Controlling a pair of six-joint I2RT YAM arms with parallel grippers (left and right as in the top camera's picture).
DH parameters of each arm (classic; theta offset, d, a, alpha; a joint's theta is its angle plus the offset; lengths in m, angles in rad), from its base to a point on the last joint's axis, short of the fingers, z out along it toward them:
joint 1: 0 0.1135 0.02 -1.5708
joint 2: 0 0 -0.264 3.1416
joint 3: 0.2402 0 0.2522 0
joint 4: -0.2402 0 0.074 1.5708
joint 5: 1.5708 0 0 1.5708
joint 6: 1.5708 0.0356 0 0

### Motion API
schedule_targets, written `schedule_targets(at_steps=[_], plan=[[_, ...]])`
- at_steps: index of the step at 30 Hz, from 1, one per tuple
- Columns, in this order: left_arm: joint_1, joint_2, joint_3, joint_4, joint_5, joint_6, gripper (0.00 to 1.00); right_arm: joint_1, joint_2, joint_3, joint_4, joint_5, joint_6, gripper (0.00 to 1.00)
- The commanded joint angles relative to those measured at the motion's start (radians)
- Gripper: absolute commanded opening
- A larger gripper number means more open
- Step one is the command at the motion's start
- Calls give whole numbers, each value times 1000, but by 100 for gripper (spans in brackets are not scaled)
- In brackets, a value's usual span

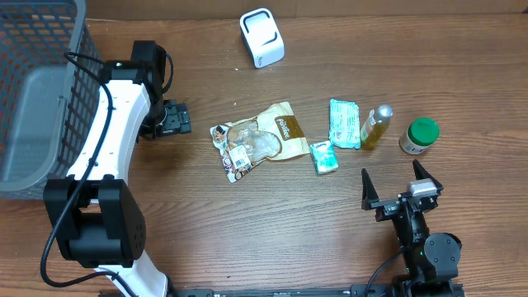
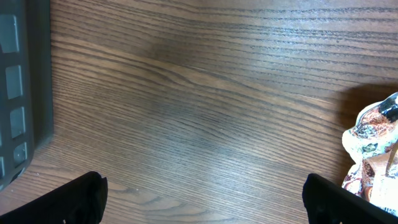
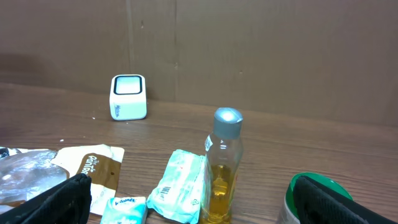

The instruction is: Scan the item barcode

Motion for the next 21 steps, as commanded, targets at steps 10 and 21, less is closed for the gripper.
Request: schedule_targets(at_steps=[10, 21], plan=[[-2, 17, 16, 1, -10, 8, 99, -8, -8, -10, 2, 13, -4, 100], [0, 17, -45, 101, 31, 11, 100, -8, -8, -10, 2, 13, -4, 100]])
